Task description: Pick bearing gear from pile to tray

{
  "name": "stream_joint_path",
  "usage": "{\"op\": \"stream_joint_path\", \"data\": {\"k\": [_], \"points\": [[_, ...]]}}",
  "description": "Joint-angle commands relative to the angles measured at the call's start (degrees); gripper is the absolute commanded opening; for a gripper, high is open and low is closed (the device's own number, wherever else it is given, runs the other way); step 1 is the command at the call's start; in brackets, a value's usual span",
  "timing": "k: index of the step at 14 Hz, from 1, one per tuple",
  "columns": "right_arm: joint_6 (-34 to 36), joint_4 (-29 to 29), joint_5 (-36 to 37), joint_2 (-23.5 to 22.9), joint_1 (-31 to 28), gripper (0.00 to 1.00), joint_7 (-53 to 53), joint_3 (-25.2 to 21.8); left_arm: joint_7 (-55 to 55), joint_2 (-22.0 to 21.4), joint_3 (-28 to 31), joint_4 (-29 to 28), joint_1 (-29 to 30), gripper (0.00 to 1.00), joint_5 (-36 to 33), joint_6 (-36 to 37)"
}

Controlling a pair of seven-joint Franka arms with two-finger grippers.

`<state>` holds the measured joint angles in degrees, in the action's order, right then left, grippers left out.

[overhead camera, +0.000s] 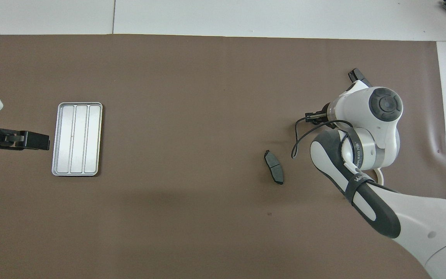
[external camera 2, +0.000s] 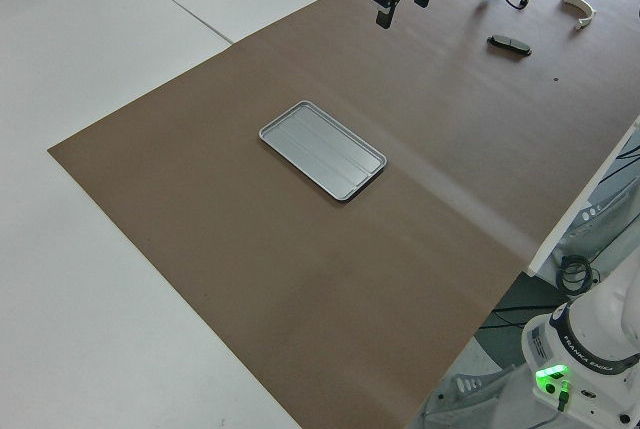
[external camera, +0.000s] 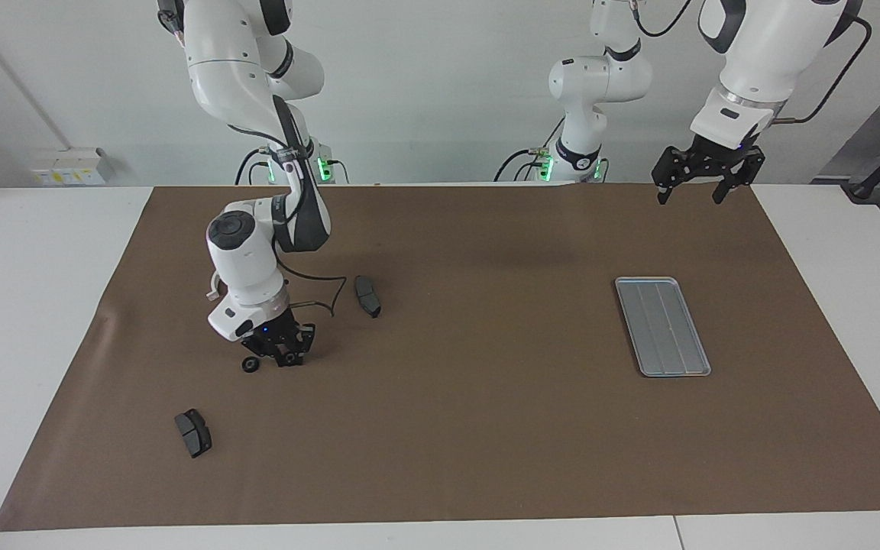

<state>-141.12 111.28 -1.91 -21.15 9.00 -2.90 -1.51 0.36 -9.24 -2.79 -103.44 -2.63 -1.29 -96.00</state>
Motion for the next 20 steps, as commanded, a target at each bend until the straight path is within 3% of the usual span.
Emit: {"op": "stream_joint_path", "data": {"k": [1,5,11,15,20], "points": [[6.1,-3.17,-1.43,2.25,0.75,0.0,-2.54,0.28,-0.45,-1.57,0.07,-1.59,0.08,1.0,0.49,-0.32],[10.07,-5.46,-1.43,4.37,5.49,0.0,-11.58,0.28,-0.45,-1.57,0.07,-1.5,0.08,1.0,0.49,-0.32],[7.62,-6.26,-1.52,4.19,15.33,0.0,-26.52,0.36,-0.45,-1.57,0.07,-1.5,0.08,1.0,0.49,-0.32],[1.38,-6.26,-1.78,2.17,21.48,0.0,-36.72,0.8,-0.45,-1.57,0.07,-1.59,0.08,1.0,0.49,-0.32],[-3.73,-9.06,-0.64,-5.12,27.64,0.0,-44.82,0.72,-0.45,-1.66,-0.29,-1.33,-0.71,1.0,0.49,1.33]]}}
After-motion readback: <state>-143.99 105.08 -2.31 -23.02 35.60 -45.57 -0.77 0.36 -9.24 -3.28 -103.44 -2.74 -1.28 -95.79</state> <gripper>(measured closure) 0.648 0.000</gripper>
